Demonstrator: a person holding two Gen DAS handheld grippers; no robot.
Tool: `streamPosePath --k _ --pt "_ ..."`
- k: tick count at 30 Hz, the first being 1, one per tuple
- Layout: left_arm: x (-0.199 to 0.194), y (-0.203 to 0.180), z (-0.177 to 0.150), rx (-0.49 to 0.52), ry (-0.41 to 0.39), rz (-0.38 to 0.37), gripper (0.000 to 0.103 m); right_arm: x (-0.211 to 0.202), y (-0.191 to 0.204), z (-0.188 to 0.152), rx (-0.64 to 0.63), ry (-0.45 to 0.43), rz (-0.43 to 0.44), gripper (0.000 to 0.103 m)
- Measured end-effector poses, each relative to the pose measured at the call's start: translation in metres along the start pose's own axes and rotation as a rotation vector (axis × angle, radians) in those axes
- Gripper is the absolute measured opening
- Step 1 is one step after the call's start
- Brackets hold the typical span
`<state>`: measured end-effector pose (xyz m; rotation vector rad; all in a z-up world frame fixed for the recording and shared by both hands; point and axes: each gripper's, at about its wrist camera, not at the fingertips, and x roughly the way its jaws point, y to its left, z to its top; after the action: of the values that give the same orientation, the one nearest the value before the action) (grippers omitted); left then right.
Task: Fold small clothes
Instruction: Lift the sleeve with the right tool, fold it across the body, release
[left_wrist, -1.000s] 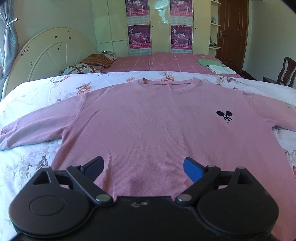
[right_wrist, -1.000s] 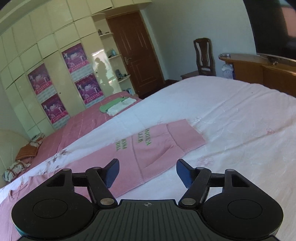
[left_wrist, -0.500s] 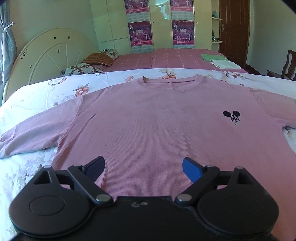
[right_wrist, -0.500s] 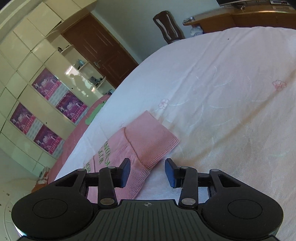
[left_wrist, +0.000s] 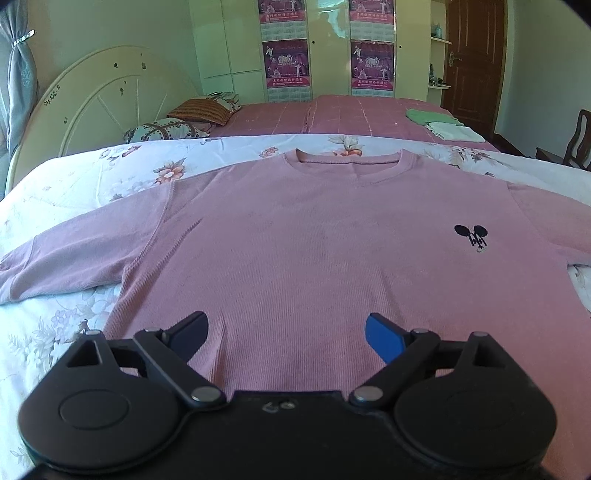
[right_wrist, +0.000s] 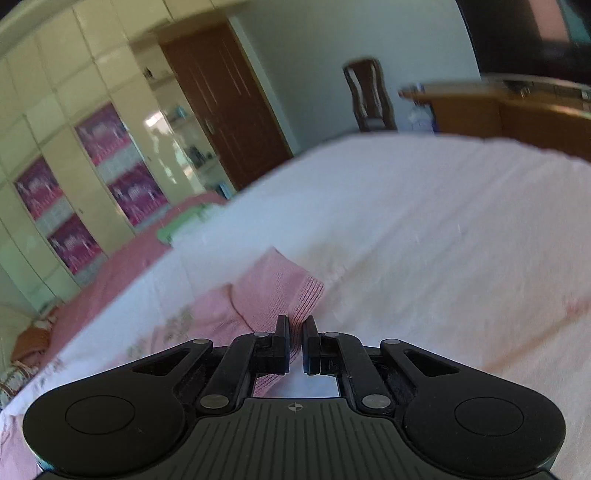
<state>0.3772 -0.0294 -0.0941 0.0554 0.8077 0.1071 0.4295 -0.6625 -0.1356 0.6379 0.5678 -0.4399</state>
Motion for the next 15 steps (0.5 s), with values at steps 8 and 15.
streamPosePath --k 8,15 --pt "0.009 0.014 -0.007 0.064 0.029 -0.034 0.096 -0.027 0.020 -0.012 -0.107 -0.014 -0.015 0.006" --pt "0.030 0.052 -0.010 0.000 0.024 -0.005 0.083 -0.072 0.097 -0.057 -0.321 -0.049 0.084 0.006"
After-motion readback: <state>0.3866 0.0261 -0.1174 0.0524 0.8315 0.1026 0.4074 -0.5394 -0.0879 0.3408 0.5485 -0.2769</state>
